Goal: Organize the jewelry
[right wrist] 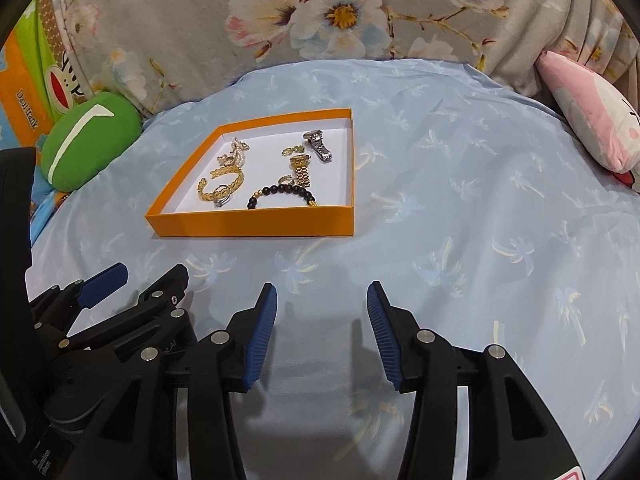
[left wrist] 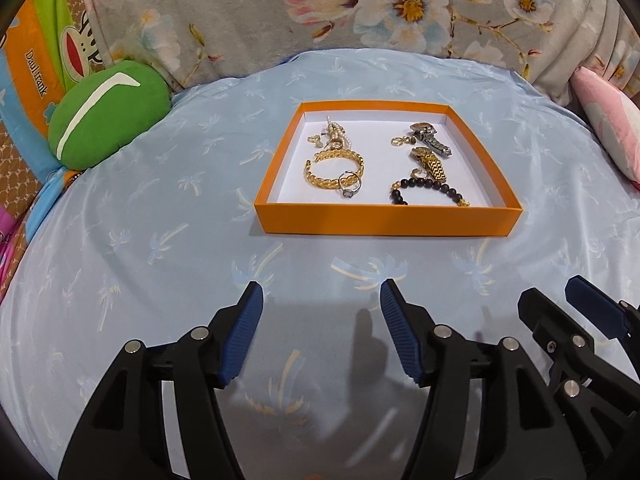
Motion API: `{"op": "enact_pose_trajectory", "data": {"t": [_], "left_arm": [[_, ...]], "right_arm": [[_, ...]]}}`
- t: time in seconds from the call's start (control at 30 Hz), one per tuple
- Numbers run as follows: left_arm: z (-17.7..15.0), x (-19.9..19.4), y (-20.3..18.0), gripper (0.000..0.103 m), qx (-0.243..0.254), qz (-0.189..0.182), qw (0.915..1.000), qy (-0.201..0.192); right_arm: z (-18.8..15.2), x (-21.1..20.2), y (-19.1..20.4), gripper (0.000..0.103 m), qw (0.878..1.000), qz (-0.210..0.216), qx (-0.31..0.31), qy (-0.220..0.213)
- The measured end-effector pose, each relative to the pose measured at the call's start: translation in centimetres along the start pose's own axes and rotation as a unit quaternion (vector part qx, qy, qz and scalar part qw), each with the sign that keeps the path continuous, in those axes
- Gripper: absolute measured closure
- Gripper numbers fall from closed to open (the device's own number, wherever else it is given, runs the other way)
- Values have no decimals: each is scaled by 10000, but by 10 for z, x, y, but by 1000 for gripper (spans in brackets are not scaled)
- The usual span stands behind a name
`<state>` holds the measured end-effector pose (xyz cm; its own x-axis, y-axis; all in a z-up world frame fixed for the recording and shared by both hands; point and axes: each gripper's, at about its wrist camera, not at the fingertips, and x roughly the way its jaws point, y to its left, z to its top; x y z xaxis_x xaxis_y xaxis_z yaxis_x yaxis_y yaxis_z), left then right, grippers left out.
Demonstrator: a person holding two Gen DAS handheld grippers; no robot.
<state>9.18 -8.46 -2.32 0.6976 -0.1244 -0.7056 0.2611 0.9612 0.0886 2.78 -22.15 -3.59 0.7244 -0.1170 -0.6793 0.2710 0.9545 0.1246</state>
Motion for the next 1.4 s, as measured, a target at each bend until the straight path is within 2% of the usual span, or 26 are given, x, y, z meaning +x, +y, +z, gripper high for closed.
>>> {"op": "enact_pose_trajectory", "data": {"t": [0.17,0.47,0.8,1.4], "left_arm": [[-8,2,2,37,21,64,10000,2],[-12,2,5,31,-37,112,9999,2],[-15,1,5,31,-52,241,9997,37],[-15,1,5,31,-39,294,9995,61]], "right_arm": [[-7,3,-1,52,10000,-53,14,44],[-15,6,2,49,9998,-172,-71,83],[-19,7,0,45,9997,-199,-42,111],[-19,9,-1,45,9995,-269,-50,138]]}}
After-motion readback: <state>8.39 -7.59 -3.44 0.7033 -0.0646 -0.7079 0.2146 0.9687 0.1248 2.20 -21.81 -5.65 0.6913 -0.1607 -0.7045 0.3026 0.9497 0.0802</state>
